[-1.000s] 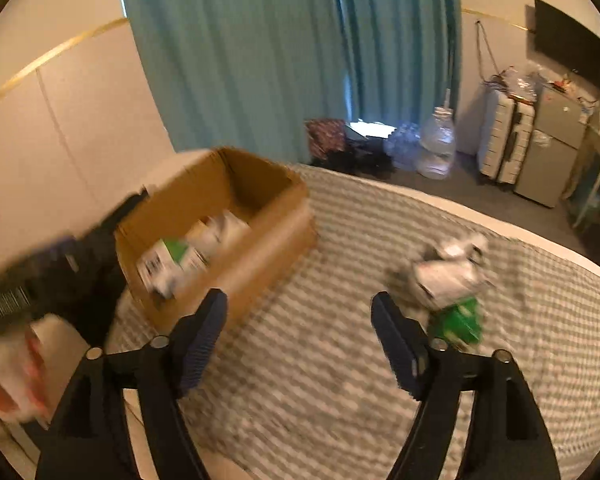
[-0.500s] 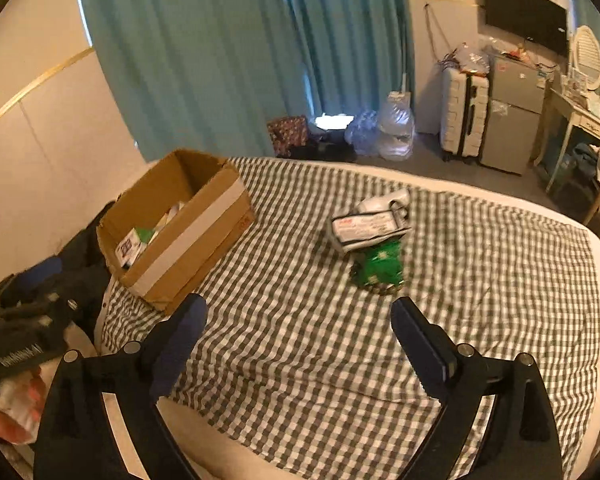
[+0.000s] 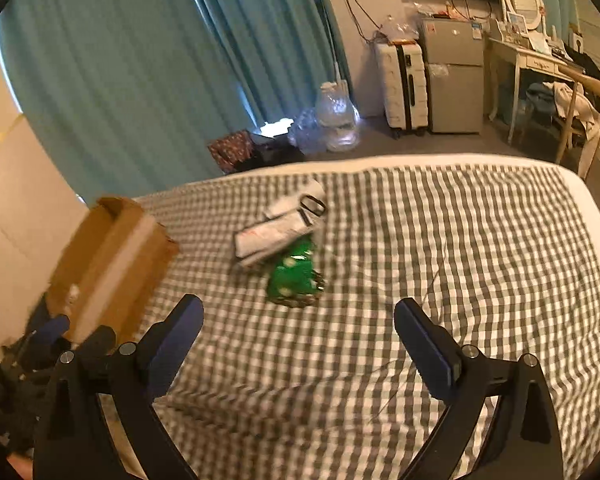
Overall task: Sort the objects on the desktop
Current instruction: 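Grasp the wet-wipe pack with the left tool while the right tool grasps the green snack bag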
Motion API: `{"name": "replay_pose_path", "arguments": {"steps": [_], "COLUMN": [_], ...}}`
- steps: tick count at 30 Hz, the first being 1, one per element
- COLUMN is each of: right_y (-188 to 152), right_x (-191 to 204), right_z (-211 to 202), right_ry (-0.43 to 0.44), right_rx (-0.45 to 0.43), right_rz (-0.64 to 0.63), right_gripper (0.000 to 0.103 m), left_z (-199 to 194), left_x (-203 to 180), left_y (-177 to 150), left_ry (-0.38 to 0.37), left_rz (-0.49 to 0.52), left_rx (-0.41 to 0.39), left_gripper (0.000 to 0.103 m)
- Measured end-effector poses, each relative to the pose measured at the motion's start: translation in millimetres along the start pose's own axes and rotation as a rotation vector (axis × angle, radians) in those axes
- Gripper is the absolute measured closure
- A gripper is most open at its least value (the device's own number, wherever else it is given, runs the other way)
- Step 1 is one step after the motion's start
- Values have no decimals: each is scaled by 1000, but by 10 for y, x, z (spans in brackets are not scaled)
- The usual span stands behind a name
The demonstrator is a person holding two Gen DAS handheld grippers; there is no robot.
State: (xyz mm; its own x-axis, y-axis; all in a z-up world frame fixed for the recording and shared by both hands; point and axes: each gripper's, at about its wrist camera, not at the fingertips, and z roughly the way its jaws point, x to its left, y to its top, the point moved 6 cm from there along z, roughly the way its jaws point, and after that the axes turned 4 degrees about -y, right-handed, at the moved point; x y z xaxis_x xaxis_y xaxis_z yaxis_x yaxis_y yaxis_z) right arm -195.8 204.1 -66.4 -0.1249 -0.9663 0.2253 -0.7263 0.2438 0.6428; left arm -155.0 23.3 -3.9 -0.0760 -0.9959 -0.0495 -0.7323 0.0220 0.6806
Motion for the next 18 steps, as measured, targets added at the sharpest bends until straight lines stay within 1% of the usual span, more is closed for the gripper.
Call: {"name": "replay_pose_path", "arguments": {"steps": [3,6,7,10,13,15,18], "right_y": [-110,-208,-220,-201,-185,-137,-21], "right_x": [-78,-86,-90,-88,-92,-97,-60], "right_z": [269,556,629,827,1036,1229,1489], "right_ry": [-1,4,1,-6,4,32,50], "right_rx": [11,58,65,66,82,102,109], "right_rz": [-5,-35,-47,-102,-109,-101,-89], "right_gripper": [6,6,6,6,7,6,7], "left_z": [398,717,880,1209,1561,1680,1750], "left_x": [-65,-156,-230,-374,-415,-387,-308], "left_y": [-35,-13,11,64,110,121,140], "left_ry": [-9,6,4,-2,31,37,4], "left_rz": [-46,-43,-21,41,131,156,156], "left_rx": [41,51,64,82,110,128,114], "left_gripper": [0,0,0,0,0,0,0]}}
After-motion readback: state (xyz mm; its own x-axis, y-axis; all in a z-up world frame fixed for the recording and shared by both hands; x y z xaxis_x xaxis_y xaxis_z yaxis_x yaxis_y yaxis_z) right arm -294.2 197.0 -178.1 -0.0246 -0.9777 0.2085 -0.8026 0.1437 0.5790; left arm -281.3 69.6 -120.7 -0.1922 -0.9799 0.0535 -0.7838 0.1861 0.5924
